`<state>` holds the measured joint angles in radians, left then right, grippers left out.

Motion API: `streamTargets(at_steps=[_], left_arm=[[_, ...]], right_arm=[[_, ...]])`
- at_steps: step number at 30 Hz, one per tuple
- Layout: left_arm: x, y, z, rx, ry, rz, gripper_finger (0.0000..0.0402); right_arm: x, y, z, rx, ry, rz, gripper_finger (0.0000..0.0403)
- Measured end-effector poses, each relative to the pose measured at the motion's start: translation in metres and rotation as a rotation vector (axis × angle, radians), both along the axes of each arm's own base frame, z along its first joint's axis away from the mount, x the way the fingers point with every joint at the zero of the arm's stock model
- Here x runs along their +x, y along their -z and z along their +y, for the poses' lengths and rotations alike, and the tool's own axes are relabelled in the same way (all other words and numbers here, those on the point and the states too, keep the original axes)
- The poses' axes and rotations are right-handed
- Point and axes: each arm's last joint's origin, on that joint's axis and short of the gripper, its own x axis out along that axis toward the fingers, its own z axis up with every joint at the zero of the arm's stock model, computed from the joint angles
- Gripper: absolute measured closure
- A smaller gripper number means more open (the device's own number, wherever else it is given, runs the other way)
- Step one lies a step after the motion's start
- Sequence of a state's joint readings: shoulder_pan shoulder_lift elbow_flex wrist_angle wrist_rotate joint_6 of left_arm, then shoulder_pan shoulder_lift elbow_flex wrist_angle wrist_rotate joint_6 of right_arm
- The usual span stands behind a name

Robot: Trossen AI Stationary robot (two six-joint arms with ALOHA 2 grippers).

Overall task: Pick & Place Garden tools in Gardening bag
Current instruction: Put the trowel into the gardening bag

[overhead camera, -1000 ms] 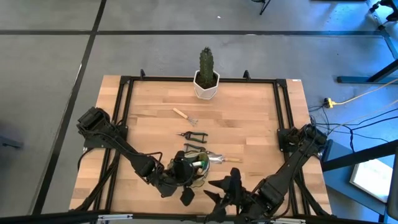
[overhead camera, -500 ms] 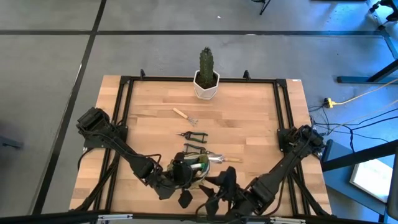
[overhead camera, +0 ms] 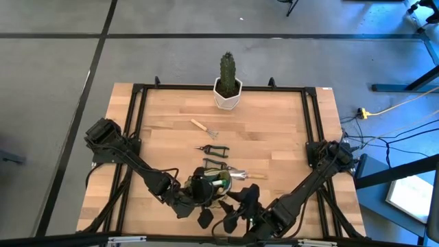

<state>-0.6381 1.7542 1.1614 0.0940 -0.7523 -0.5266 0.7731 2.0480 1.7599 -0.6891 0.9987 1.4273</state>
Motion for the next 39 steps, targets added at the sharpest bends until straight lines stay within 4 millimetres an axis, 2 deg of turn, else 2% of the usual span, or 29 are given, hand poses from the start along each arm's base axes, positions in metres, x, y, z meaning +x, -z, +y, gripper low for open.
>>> streamTargets(at_steps=[6, 15, 23, 34, 39], left_arm=[[0.0, 0.0, 0.0, -0.003, 0.003, 0.001, 0.0338], [0.0, 0.0, -0.001, -0.014, 0.009, 0.002, 0.0338], [0.0, 0.0, -0.001, -0.015, 0.011, 0.004, 0.0338], [0.0, 0.001, -0.001, -0.028, 0.008, 0.006, 0.0338], [-0.001, 0.002, 0.0, -0.05, -0.006, 0.013, 0.0338]], right_arm=[[0.002, -0.002, -0.005, -0.008, 0.073, -0.065, 0.014], [0.014, 0.005, -0.011, 0.02, 0.086, -0.052, 0.0156], [0.018, 0.006, -0.013, 0.033, 0.091, -0.06, 0.0208], [0.018, 0.007, -0.012, 0.015, 0.066, -0.035, 0.0343], [0.018, 0.007, -0.012, 0.03, 0.057, -0.024, 0.0343]])
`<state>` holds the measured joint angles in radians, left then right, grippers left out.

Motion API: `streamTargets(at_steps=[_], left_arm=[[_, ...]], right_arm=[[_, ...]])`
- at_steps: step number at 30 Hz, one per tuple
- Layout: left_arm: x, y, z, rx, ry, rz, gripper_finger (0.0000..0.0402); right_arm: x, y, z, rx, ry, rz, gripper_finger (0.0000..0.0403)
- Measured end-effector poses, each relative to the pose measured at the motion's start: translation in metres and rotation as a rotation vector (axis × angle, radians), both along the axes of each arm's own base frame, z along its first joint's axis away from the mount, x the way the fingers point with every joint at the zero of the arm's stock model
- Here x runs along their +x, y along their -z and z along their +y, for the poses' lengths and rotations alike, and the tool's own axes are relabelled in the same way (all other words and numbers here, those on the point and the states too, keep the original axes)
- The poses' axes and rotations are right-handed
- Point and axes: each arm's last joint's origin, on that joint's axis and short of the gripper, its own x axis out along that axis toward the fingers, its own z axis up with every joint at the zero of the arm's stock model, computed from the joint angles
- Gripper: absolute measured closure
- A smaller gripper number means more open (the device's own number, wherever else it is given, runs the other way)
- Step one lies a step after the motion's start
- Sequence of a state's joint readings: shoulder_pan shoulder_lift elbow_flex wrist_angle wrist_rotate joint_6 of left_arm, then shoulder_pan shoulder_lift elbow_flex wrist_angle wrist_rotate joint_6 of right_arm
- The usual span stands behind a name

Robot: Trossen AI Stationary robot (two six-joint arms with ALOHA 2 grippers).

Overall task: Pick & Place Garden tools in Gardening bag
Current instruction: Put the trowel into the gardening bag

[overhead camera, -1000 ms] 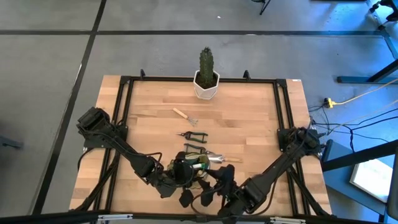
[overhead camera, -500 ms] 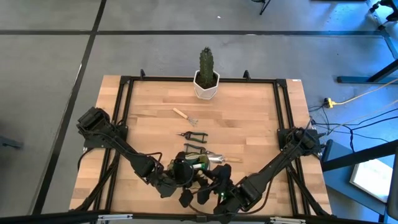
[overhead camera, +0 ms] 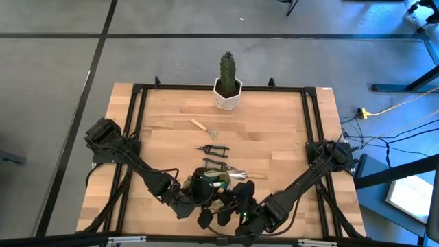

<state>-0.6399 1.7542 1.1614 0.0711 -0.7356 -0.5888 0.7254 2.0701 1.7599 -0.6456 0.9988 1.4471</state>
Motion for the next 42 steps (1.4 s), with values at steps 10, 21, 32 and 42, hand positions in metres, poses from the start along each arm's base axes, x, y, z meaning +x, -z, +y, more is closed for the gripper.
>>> streamTargets(at_steps=[10, 21, 32, 42], left_arm=[[-0.008, -0.008, -0.004, -0.003, 0.018, -0.012, 0.031], [-0.035, -0.027, -0.012, 0.009, -0.025, -0.033, 0.0325], [-0.038, -0.025, -0.013, -0.027, -0.018, 0.003, 0.0313], [-0.051, -0.033, -0.024, 0.017, 0.004, -0.036, 0.0297]], right_arm=[[0.002, -0.001, -0.001, 0.012, -0.018, 0.013, 0.0343], [0.008, -0.007, -0.001, 0.03, -0.039, -0.022, 0.0343], [0.012, 0.005, -0.009, 0.0, -0.107, 0.111, 0.0343], [0.006, 0.009, -0.012, 0.02, -0.074, 0.156, 0.0343]])
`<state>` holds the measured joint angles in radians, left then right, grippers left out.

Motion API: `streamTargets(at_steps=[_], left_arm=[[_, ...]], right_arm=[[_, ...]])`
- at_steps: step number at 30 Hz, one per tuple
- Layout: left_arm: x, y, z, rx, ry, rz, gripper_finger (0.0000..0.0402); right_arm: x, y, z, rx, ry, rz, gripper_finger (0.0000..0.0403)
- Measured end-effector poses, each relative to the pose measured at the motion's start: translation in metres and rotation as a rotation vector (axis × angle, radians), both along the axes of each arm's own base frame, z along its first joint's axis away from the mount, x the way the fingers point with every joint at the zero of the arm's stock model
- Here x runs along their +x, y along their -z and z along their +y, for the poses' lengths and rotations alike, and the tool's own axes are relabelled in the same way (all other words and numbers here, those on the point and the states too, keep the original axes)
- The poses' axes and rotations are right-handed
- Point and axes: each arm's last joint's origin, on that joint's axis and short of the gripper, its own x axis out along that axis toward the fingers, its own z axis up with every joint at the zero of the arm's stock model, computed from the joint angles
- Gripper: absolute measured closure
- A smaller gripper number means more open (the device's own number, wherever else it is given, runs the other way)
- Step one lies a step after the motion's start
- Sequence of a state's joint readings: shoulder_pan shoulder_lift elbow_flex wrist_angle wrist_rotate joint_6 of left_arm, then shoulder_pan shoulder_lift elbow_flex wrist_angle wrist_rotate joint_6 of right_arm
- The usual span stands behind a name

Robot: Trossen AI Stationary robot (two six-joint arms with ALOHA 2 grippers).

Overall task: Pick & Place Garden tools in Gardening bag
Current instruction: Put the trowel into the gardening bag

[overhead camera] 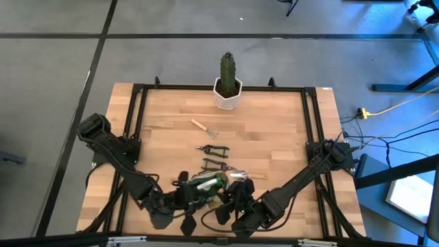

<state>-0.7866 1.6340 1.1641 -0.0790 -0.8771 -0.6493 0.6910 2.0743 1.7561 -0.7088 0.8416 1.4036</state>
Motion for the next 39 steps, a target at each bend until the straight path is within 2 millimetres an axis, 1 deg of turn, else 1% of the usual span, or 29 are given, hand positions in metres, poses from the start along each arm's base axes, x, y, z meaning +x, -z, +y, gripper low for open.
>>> streamTargets(at_steps=[4, 8, 12, 16, 19, 21, 24, 29, 36, 39], left_arm=[[-0.013, -0.013, 0.0, 0.01, -0.111, -0.086, 0.0304], [-0.022, -0.02, 0.002, -0.012, -0.192, -0.128, 0.0324], [-0.026, -0.013, 0.006, -0.078, -0.2, -0.073, 0.0353], [-0.033, -0.002, 0.011, -0.116, -0.229, 0.0, 0.0382], [-0.039, 0.003, 0.013, -0.121, -0.253, 0.028, 0.0397], [-0.041, 0.005, 0.014, -0.125, -0.264, 0.042, 0.0399], [-0.043, 0.006, 0.015, -0.133, -0.282, 0.05, 0.0398], [-0.044, 0.007, 0.016, -0.127, -0.288, 0.055, 0.0398], [-0.043, 0.008, 0.017, -0.127, -0.289, 0.056, 0.0398], [-0.043, 0.008, 0.017, -0.131, -0.285, 0.063, 0.0398]], right_arm=[[0.001, -0.001, 0.0, 0.007, 0.003, -0.01, 0.0343], [0.0, -0.001, 0.0, 0.034, 0.029, -0.021, 0.0343], [-0.002, 0.001, -0.003, 0.113, 0.101, -0.019, 0.0343], [-0.008, 0.004, -0.009, 0.208, 0.176, 0.045, 0.0343], [-0.011, 0.005, -0.011, 0.218, 0.207, 0.075, 0.0343], [-0.012, 0.006, -0.011, 0.215, 0.206, 0.08, 0.0343], [-0.011, 0.006, -0.011, 0.19, 0.18, 0.093, 0.0343], [-0.011, 0.004, -0.011, 0.079, 0.112, 0.102, 0.0343], [-0.005, -0.002, -0.002, -0.043, 0.048, -0.012, 0.0343], [-0.003, -0.004, 0.0, -0.088, 0.026, -0.035, 0.0343]])
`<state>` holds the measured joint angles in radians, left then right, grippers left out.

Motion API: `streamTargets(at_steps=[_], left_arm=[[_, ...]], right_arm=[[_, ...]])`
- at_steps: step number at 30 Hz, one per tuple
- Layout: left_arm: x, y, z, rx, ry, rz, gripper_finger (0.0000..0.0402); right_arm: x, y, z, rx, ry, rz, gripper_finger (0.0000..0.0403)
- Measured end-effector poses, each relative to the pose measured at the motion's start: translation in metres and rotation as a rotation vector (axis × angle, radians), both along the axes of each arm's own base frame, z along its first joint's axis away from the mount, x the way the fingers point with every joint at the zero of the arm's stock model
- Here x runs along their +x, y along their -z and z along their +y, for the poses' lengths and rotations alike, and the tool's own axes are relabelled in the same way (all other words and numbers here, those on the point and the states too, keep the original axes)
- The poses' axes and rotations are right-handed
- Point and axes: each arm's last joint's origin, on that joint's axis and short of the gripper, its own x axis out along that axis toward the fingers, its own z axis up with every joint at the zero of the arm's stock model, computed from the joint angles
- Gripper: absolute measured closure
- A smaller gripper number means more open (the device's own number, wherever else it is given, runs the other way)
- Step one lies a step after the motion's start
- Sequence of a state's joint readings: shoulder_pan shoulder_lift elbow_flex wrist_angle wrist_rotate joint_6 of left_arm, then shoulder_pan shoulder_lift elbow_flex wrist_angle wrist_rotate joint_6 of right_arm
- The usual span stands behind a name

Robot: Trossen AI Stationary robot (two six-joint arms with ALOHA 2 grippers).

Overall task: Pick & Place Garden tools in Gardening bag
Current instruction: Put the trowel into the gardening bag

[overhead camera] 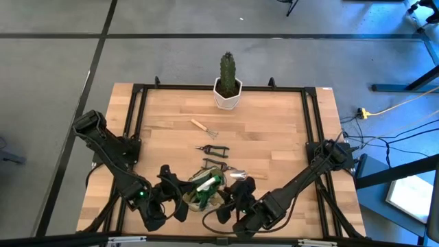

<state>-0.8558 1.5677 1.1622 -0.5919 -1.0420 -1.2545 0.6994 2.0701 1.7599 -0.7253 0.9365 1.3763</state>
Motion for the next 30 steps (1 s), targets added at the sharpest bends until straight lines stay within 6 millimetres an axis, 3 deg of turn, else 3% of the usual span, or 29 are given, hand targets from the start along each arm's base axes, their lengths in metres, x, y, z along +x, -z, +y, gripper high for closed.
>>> streamTargets(at_steps=[5, 14, 22, 30], left_arm=[[0.0, 0.001, 0.0, -0.012, 0.012, 0.015, 0.0398], [0.0, 0.001, -0.001, -0.025, 0.028, 0.033, 0.0398], [-0.003, 0.001, -0.004, -0.03, 0.038, 0.031, 0.0398], [-0.004, 0.002, -0.005, -0.036, 0.048, 0.04, 0.0398]], right_arm=[[0.0, 0.002, 0.0, -0.039, -0.02, 0.027, 0.0343], [0.014, 0.036, 0.007, 0.011, -0.028, 0.07, 0.0344], [0.009, 0.029, 0.009, 0.024, 0.017, 0.006, 0.0344], [0.009, 0.022, -0.003, 0.115, 0.106, 0.027, 0.0344]])
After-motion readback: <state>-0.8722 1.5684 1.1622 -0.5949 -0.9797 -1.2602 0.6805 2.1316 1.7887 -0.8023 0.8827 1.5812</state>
